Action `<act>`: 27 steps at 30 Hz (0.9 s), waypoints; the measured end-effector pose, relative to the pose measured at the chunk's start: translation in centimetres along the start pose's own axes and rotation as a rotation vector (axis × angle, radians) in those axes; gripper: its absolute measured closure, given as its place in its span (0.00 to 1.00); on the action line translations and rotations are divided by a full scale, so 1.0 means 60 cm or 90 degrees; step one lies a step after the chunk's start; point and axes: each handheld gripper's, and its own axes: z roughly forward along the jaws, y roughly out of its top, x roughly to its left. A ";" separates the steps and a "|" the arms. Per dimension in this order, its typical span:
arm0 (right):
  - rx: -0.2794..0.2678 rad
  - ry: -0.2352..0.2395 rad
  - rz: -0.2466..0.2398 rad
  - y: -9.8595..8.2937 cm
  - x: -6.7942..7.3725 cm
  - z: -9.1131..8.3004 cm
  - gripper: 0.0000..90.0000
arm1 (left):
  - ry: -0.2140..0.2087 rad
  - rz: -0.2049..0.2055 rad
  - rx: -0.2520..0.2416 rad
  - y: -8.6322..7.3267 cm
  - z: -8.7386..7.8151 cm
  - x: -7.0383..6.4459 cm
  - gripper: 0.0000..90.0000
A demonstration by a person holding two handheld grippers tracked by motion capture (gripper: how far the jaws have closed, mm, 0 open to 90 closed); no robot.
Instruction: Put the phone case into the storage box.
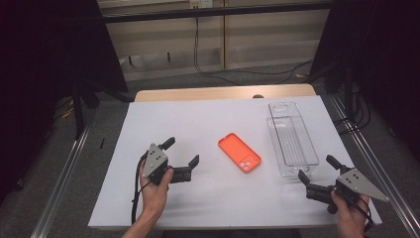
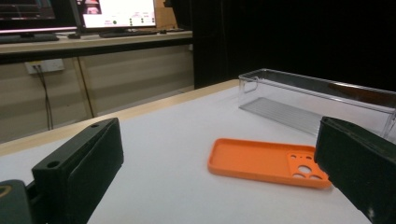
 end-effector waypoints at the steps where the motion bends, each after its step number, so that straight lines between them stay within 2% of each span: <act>1: 0.000 0.000 0.000 0.000 0.000 0.000 0.00 | 0.000 0.000 0.000 0.000 0.000 0.000 0.01; 6: 0.001 0.001 0.000 -0.001 -0.002 0.003 0.00 | -0.002 -0.007 0.015 0.002 0.030 0.000 0.01; 8: 0.002 0.000 0.002 -0.001 -0.002 0.003 0.00 | 0.016 -0.023 0.019 0.003 0.041 0.001 0.01; 10: 0.001 0.002 -0.001 -0.001 -0.002 0.002 0.00 | 0.005 -0.035 0.020 0.004 0.051 0.001 0.01; 12: -0.001 0.003 0.000 -0.001 -0.001 0.002 0.00 | 0.001 -0.022 0.020 0.006 0.059 -0.001 0.01; 14: -0.001 0.003 -0.001 -0.001 -0.001 0.002 0.00 | -0.006 -0.022 0.020 0.009 0.068 -0.003 0.01; 16: 0.001 0.005 -0.001 -0.001 -0.001 0.003 0.00 | 0.014 -0.009 0.025 0.012 0.078 -0.007 0.01; 17: 0.000 0.004 -0.001 -0.001 -0.001 0.003 0.00 | 0.016 -0.007 0.024 0.013 0.083 -0.010 0.01; 21: -0.001 0.007 -0.003 0.000 0.000 0.004 0.00 | -0.015 -0.012 0.002 0.016 0.097 -0.014 0.01; 27: -0.001 0.007 -0.001 0.000 -0.002 0.003 0.00 | -0.026 0.007 -0.009 0.026 0.119 -0.020 0.02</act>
